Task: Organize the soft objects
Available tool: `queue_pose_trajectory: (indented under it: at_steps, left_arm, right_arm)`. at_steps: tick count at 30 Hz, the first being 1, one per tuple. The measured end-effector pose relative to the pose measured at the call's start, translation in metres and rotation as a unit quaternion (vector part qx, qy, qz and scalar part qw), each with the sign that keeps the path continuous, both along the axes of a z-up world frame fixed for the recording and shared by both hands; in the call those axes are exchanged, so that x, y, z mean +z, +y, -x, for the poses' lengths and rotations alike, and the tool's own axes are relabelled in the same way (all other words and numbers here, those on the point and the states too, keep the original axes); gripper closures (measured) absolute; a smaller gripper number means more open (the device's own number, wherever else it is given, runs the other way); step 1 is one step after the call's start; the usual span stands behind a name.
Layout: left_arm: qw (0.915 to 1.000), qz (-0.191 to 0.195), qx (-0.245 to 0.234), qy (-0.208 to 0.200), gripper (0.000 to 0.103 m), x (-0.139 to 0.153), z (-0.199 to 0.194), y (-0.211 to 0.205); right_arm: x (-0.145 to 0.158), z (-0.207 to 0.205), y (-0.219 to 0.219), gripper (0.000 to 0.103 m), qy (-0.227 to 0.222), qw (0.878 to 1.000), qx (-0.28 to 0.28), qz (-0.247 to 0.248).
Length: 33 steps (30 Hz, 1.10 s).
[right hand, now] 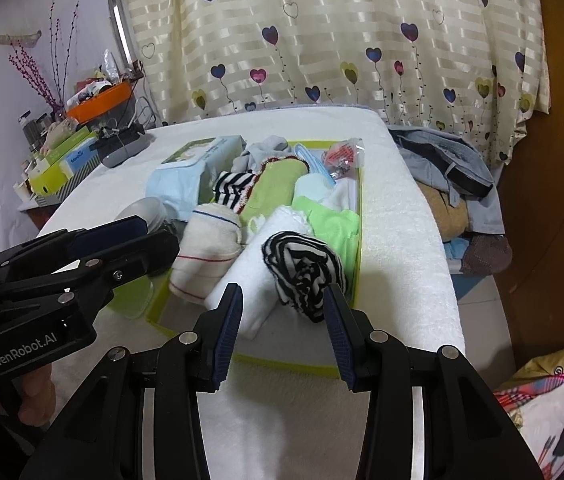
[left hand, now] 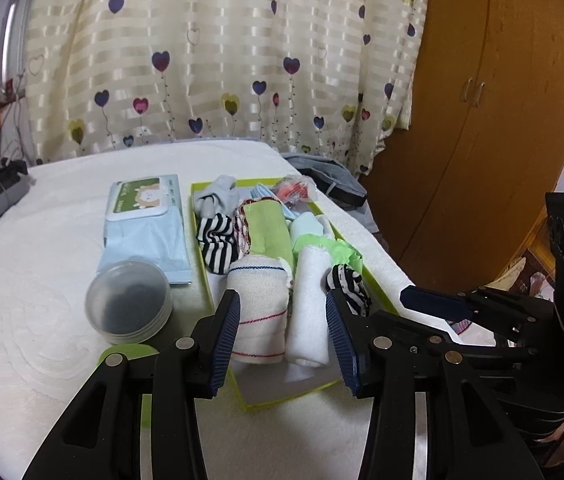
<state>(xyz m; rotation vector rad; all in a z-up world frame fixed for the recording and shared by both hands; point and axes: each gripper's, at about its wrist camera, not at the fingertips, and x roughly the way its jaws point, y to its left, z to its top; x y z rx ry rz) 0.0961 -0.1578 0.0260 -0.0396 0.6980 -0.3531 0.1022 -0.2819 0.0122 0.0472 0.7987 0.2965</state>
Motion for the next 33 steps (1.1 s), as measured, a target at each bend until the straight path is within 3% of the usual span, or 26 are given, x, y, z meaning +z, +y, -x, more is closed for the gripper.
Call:
queue_pose_trajectory:
  at_steps: [20, 33]
  left_arm:
    - [0.9997, 0.000, 0.024, -0.011, 0.060, 0.002, 0.063, 0.037]
    - [0.9988, 0.004, 0.048, 0.000, 0.055, -0.006, 0.079, 0.061]
  right_arm:
    - [0.013, 0.054, 0.041, 0.060, -0.025, 1.000, 0.007, 0.016]
    - [0.011, 0.073, 0.065, 0.060, -0.029, 0.999, 0.016, 0.024]
